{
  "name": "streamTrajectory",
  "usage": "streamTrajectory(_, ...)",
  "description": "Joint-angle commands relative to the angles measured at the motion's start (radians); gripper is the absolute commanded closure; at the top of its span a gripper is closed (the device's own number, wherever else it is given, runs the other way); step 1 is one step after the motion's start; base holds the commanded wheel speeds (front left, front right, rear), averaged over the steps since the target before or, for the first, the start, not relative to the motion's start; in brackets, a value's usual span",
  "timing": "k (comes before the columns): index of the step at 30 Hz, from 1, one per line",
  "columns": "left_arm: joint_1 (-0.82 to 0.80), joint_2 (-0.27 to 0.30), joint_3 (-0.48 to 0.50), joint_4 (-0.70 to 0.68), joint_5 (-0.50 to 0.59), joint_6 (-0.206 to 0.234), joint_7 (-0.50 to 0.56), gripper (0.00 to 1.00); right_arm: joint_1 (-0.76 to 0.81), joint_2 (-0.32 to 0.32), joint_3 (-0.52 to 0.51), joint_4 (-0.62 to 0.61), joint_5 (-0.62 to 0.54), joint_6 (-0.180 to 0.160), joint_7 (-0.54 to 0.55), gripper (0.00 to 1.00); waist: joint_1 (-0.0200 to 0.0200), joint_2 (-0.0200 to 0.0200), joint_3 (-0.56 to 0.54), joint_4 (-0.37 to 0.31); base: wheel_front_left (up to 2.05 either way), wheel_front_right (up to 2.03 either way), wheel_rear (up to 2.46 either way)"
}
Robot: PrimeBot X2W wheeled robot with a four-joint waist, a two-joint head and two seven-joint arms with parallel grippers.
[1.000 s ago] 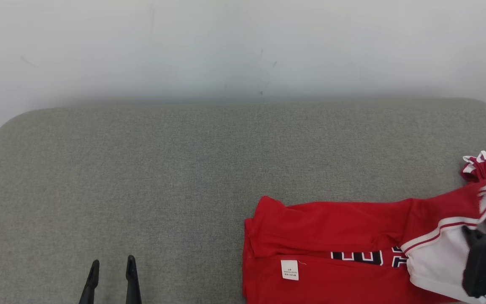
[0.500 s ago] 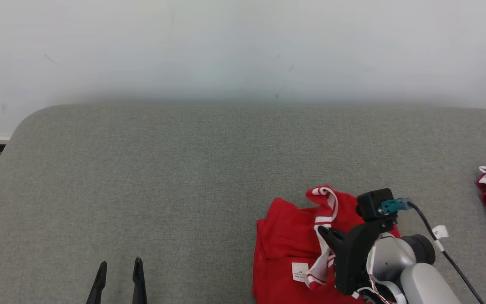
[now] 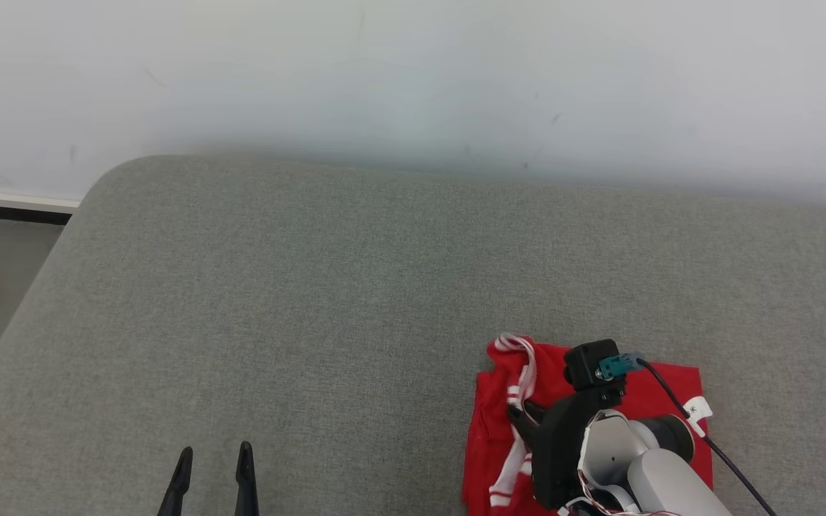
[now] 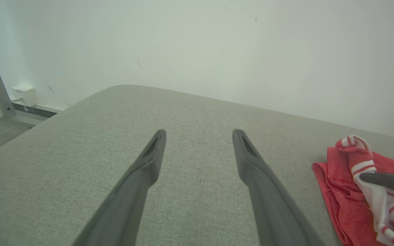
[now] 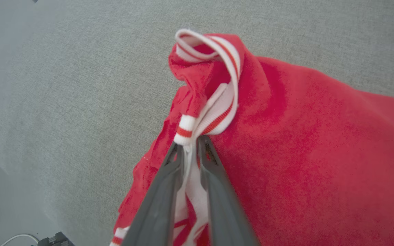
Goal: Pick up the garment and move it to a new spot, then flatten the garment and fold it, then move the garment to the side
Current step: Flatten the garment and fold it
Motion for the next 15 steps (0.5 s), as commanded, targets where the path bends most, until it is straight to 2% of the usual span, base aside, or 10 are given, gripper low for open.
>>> streamTrajectory(1,0.009,0.0,0.001,-0.002,0.003,0.004,-0.003,0.0,-0.008,0.003,0.006,0.006,0.026,-0.002,-0.02,0.0,0.0,0.0,0.001,0.006,0.0,0.0,0.0)
streamTrajectory(7,0.012,0.0,0.016,-0.005,0.003,0.008,-0.003,0.0,-0.038,0.002,0.048,-0.016,0.183,-0.002,-0.11,0.0,0.0,0.0,-0.003,-0.006,0.0,0.0,0.0)
streamTrajectory(8,0.015,-0.001,0.022,-0.007,0.004,0.014,-0.003,0.0,-0.043,0.002,0.037,-0.032,0.2,-0.002,-0.151,0.0,0.0,0.0,-0.01,-0.019,0.0,0.0,0.0)
streamTrajectory(11,0.021,0.0,0.028,-0.006,0.008,0.015,-0.003,0.0,-0.041,0.002,-0.015,-0.064,0.192,-0.002,-0.214,0.0,0.0,0.0,-0.025,-0.038,0.0,0.0,0.0)
streamTrajectory(15,0.018,0.0,0.032,-0.006,0.009,0.021,-0.003,0.0,0.004,-0.006,-0.115,-0.121,0.126,-0.002,-0.293,0.0,0.0,0.0,-0.04,-0.068,0.0,0.0,0.0)
